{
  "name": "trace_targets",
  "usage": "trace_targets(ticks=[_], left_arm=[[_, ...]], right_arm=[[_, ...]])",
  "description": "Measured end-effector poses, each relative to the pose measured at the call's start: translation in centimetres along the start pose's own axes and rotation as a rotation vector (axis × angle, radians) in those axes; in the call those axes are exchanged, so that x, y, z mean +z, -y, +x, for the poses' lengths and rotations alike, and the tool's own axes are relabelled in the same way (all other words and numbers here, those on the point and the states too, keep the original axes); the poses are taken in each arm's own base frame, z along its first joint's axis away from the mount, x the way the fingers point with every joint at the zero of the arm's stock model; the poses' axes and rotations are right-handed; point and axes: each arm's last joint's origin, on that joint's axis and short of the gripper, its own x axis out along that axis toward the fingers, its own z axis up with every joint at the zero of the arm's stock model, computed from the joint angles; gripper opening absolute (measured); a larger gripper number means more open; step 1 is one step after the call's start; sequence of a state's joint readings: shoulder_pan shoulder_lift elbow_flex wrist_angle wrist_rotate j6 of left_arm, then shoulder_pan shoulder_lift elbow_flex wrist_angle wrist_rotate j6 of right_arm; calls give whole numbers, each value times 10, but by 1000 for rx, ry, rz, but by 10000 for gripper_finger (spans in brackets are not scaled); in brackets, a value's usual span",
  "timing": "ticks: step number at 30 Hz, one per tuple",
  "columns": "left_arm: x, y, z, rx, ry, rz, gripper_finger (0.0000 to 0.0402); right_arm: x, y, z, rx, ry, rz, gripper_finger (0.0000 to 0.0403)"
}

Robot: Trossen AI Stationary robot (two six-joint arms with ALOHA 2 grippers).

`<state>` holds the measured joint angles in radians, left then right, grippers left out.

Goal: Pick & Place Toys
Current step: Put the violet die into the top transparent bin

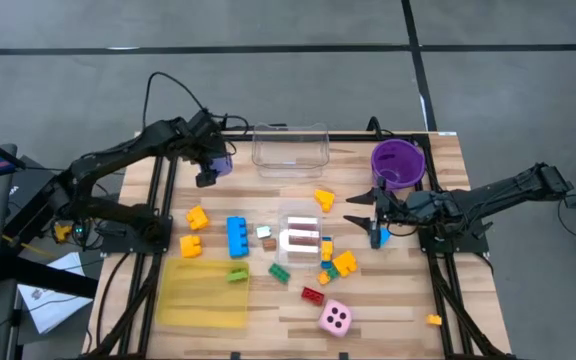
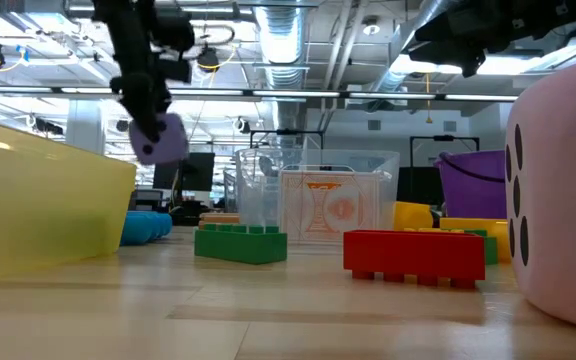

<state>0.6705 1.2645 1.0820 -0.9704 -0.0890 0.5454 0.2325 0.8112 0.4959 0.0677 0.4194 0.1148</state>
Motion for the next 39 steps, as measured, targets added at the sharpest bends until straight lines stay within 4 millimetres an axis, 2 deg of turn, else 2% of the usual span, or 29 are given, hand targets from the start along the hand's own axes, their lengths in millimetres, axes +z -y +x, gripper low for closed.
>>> trace_targets(ticks=[7, 12, 15, 18, 21, 25, 33, 36, 39], left_arm=[[29, 13, -38, 38, 159, 66, 353], [58, 22, -65, 81, 365, 104, 353], [73, 27, -73, 97, 461, 120, 353], [87, 30, -72, 109, 526, 132, 353], [104, 31, -62, 121, 555, 161, 353], [131, 28, -39, 141, 557, 205, 353], [195, 0, -3, 224, 524, 237, 353], [210, -11, 10, 215, 516, 235, 353], [216, -20, 28, 165, 488, 227, 353]], right_arm=[[3, 0, 0, 2, 27, -11, 217], [4, 1, 0, -4, 34, -21, 217], [4, 3, 1, -18, 36, -17, 217], [5, 5, 2, -28, 43, -11, 217], [6, 5, 2, -26, 52, -10, 217], [9, 4, 1, -7, 83, -16, 217], [11, 4, 1, 13, 97, -22, 217], [11, 3, 1, 14, 97, -22, 217], [10, 3, 1, 19, 96, -23, 217]])
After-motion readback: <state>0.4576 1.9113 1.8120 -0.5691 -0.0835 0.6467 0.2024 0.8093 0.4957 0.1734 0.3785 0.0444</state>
